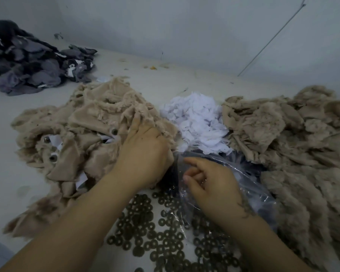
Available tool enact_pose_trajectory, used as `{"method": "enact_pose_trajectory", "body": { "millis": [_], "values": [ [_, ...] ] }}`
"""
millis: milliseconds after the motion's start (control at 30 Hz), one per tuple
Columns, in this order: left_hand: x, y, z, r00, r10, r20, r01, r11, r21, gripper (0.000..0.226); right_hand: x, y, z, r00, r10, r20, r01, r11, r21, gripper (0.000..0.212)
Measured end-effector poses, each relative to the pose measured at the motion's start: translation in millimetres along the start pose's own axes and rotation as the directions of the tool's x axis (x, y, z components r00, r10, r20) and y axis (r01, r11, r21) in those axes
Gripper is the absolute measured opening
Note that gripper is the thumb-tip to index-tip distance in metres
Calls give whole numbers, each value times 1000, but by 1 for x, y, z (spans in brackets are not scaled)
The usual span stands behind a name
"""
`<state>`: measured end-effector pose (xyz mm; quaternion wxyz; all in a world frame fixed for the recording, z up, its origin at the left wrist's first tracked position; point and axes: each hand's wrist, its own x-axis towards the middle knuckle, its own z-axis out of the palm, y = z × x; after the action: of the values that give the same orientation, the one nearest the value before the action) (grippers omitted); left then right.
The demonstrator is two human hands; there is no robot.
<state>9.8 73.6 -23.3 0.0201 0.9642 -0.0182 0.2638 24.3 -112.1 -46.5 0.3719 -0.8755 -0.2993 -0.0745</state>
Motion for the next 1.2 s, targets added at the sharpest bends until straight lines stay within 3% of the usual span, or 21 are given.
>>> {"method": "enact_pose_trajectory", "body": {
  "millis": [167, 367, 500, 600, 733, 833, 900, 967, 1067, 1200],
  "values": [
    [-3, 40, 12, 987, 136, 84, -124, 983, -136, 15, -3, 20, -24, 995, 0, -98, -23, 974, -227, 31],
    [-10, 89, 30, 949, 302, 90, -279, 938, -207, 16, -8, 46, -66, 958, 253, -135, -286, 813, -507, 24],
    [-11, 109, 28, 940, 333, 81, -310, 927, -213, 10, -11, 59, -84, 907, 374, -192, -408, 676, -613, 45],
    [-9, 116, 26, 935, 345, 88, -322, 925, -201, 9, -4, 72, -83, 863, 498, -92, -456, 686, -567, 60],
    [-8, 116, 26, 924, 351, 154, -323, 930, -177, 11, 7, 83, -76, 934, 327, -145, -358, 846, -395, 78],
    [-7, 115, 29, 923, 349, 163, -319, 930, -184, 9, 15, 89, -75, 920, 374, -120, -391, 898, -203, 80],
    [-4, 115, 30, 922, 347, 172, -316, 930, -186, 11, 20, 92, -76, 923, 366, -115, -381, 909, -167, 81],
    [-1, 116, 31, 919, 352, 178, -319, 928, -192, 13, 23, 93, -76, 926, 354, -128, -372, 911, -177, 74],
    [4, 116, 33, 915, 363, 175, -328, 924, -197, 11, 23, 88, -77, 936, 323, -139, -348, 906, -240, 47],
    [11, 112, 34, 938, 325, 120, -290, 925, -244, 16, 16, 59, -71, 974, 183, -134, -203, 967, -152, 15]
  ]
}}
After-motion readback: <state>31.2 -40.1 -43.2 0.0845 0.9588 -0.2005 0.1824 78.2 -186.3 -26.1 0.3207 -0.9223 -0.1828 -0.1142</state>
